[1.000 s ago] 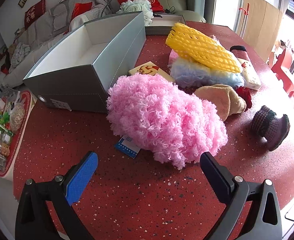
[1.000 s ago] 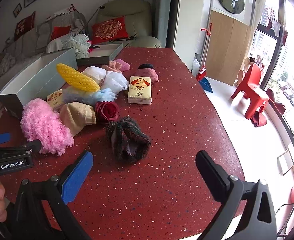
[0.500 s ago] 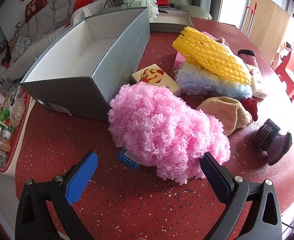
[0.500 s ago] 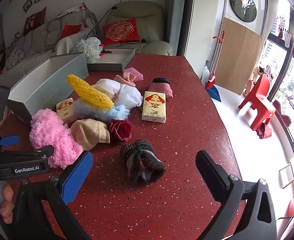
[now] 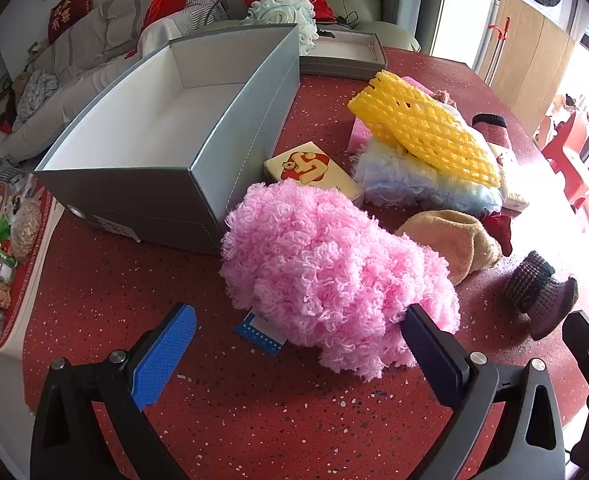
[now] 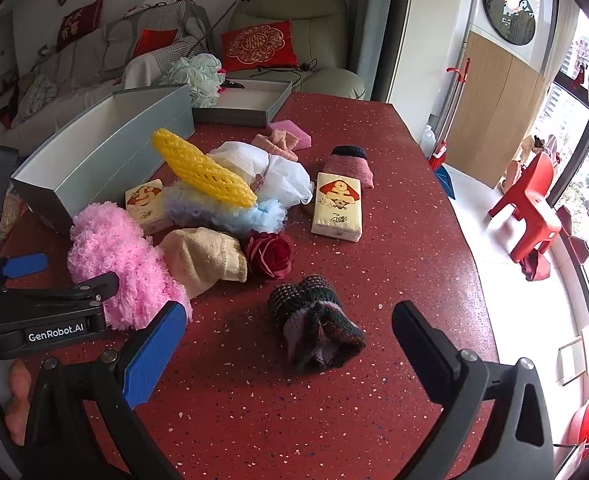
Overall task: Organize soft objects
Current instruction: 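Move the left tool toward the pink fluffy ball while the right tool approaches the striped sock, then close the left tool on the pink fluffy ball while the right tool grasps the striped sock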
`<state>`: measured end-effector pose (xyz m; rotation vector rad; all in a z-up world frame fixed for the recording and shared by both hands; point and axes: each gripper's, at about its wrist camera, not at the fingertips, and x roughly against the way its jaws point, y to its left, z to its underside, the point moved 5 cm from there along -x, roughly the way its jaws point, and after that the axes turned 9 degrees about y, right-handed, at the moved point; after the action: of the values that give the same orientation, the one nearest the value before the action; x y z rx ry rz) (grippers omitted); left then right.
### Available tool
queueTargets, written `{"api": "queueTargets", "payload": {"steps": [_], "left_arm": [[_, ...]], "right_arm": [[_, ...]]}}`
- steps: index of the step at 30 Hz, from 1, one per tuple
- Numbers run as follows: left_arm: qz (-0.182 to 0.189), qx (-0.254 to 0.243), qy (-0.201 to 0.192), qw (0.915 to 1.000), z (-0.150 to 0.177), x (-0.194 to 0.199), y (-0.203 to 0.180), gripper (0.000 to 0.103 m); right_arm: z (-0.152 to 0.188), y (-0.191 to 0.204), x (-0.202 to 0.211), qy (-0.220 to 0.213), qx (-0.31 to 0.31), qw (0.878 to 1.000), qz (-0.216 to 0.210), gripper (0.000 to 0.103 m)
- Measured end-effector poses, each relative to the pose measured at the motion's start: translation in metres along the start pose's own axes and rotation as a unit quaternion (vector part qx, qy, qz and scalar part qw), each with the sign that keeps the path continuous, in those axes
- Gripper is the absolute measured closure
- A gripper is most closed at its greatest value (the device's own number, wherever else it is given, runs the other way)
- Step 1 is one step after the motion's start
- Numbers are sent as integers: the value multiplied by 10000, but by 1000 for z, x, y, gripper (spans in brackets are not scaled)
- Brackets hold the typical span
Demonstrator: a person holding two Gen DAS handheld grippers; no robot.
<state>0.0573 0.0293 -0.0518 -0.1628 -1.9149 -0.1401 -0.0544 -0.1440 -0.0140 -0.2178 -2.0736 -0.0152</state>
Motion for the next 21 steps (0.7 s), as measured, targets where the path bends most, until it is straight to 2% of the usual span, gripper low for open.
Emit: {"api": "queueTargets", "payload": {"steps": [8,14,21], "left_arm": [[464,-313,-63,9984,4,2,7,0],[677,158,269,9972,-3,-2,13,0],[727,677,413,9942,-20,-3,-4,0]], "right_arm": [[-4,-15,-10,160,-160,9996,-188,0],[-13,-27,-16,142,-285,9989,-330,0],[-16,-19,-29,201,56,9993,-295,0]]}}
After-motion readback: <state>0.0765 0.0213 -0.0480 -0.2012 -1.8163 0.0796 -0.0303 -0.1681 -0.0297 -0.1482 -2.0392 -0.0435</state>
